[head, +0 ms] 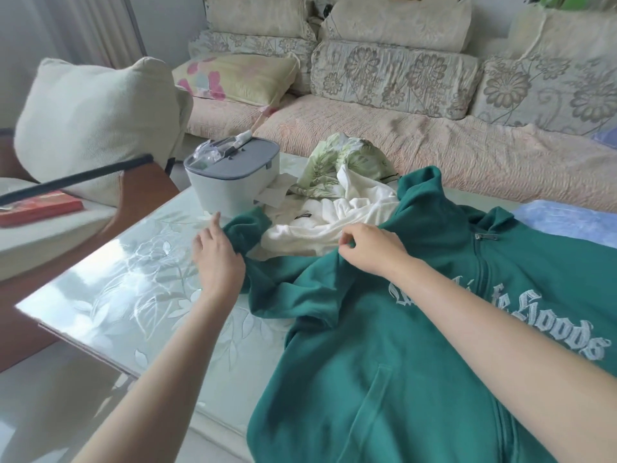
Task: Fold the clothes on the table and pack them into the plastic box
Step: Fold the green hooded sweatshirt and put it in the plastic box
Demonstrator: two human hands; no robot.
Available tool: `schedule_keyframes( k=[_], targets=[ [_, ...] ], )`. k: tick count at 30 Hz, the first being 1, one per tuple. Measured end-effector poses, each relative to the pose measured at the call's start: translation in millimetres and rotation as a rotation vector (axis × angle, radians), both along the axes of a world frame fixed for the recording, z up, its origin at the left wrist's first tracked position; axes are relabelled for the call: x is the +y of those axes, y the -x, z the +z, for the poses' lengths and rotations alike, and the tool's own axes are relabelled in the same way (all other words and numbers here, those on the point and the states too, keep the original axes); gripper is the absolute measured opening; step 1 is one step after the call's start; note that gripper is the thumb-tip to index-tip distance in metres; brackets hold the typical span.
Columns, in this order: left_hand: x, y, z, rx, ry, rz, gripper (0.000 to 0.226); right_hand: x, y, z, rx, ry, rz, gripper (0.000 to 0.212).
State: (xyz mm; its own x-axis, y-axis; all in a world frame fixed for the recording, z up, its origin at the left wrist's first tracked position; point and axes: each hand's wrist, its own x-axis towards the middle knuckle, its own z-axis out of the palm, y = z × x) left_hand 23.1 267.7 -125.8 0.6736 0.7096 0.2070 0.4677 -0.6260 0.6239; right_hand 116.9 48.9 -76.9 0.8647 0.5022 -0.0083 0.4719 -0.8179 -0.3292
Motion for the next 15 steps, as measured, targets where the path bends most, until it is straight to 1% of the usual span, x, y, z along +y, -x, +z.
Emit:
schedule_keyframes(
  k=[1,2,3,4,5,7,9,10,13,15],
  targets=[
    [-1.6,0.1,0.3,0.051,-0.135,-0.009,0.083,3.9,1.2,-0.1,0.009,0.001,0.001,0.02],
    [-5.1,-0.2,3.7,0.019,-0.272,-0.066,0.084,7.1,1.2,0.0,0.016,0.012,-0.005,0.027],
    [-9.5,-2.6,6.5,-0.057,-0.379,-0.178,0.076,9.9,-0.1,0.3,0.018,0.039,-0.018,0.034],
    [-14.4,-5.5,9.5,-0.105,-0.419,-0.309,0.063,11.9,-2.4,0.6,0.01,0.086,-0.032,0.039],
    [-19.6,-7.6,11.9,-0.084,-0.374,-0.423,0.049,13.1,-5.1,0.9,-0.006,0.153,-0.044,0.041],
    [-25.7,-11.4,9.5,0.114,-0.226,-0.552,0.03,13.6,-9.6,3.0,-0.062,0.301,-0.051,0.043],
    [-22.3,-14.0,0.3,0.32,-0.257,-0.594,0.021,11.0,-11.0,8.2,-0.111,0.394,-0.033,0.05],
    [-18.6,-14.1,-3.8,0.383,-0.275,-0.598,0.026,9.0,-11.9,10.3,-0.117,0.413,-0.01,0.05],
    [-7.0,-15.0,-6.2,0.482,-0.275,-0.554,0.054,2.2,-13.8,12.6,-0.062,0.43,0.042,0.043],
    [-1.8,-16.4,-3.2,0.544,-0.278,-0.577,0.059,-1.1,-15.1,8.1,-0.022,0.462,0.062,0.05]
  ],
)
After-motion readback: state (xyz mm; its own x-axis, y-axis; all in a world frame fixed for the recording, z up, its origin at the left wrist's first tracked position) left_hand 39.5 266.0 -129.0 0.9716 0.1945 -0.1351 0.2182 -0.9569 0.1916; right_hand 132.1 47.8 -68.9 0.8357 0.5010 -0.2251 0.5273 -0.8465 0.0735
